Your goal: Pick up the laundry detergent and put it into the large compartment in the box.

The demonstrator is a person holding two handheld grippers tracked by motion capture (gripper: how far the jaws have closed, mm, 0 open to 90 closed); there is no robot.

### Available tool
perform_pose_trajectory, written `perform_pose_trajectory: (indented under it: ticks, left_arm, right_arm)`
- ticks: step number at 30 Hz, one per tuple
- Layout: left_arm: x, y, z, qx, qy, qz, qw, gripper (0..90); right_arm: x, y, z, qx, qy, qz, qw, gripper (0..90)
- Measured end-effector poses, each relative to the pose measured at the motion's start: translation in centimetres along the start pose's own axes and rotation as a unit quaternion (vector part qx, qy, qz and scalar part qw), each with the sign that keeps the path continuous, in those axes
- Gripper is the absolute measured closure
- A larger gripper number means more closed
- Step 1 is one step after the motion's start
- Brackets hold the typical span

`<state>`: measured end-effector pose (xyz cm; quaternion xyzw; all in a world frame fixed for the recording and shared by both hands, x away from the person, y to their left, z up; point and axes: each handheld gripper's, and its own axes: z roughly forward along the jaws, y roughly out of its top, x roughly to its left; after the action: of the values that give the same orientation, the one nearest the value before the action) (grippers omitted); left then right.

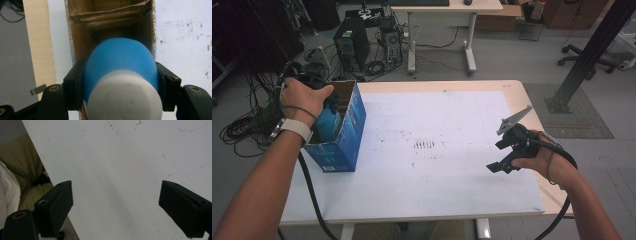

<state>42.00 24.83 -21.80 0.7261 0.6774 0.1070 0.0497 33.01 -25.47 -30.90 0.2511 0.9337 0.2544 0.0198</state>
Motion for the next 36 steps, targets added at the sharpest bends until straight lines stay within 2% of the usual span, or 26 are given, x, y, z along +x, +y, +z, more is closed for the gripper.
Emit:
perform_pose_trajectory:
  ticks: [7,12,18,23,30,36]
  left_arm:
    - [0.0,-0.3,1.1,0.003,-0.004,0.002,1.0,37.3]
    - [-0.1,-0.3,1.8,0.006,0.002,0.006,1.0,37.3]
    - [0.0,-0.5,2.8,0.008,-0.004,0.003,1.0,37.3]
    - [-0.1,-0.5,3.3,0.009,0.002,0.009,0.9999,37.3]
    - [0.0,-0.8,4.4,0.015,-0.003,0.011,0.9998,37.3]
    - [-0.1,-0.8,4.8,0.017,0.003,0.017,0.9997,37.3]
  right_arm:
    - [0.1,0.1,0.0,-0.001,0.001,0.0,1.0,12.3]
    - [0.1,0.1,0.1,0.002,0.0,0.002,1.0,12.3]
    - [0.0,0.0,0.2,0.003,0.001,0.004,1.0,12.3]
    - [0.0,0.1,0.2,0.005,0.0,0.003,1.0,12.3]
    - [0.0,0.3,0.3,0.007,0.002,0.003,1.0,12.3]
    - [0.1,0.5,0.4,0.008,0.002,0.002,1.0,12.3]
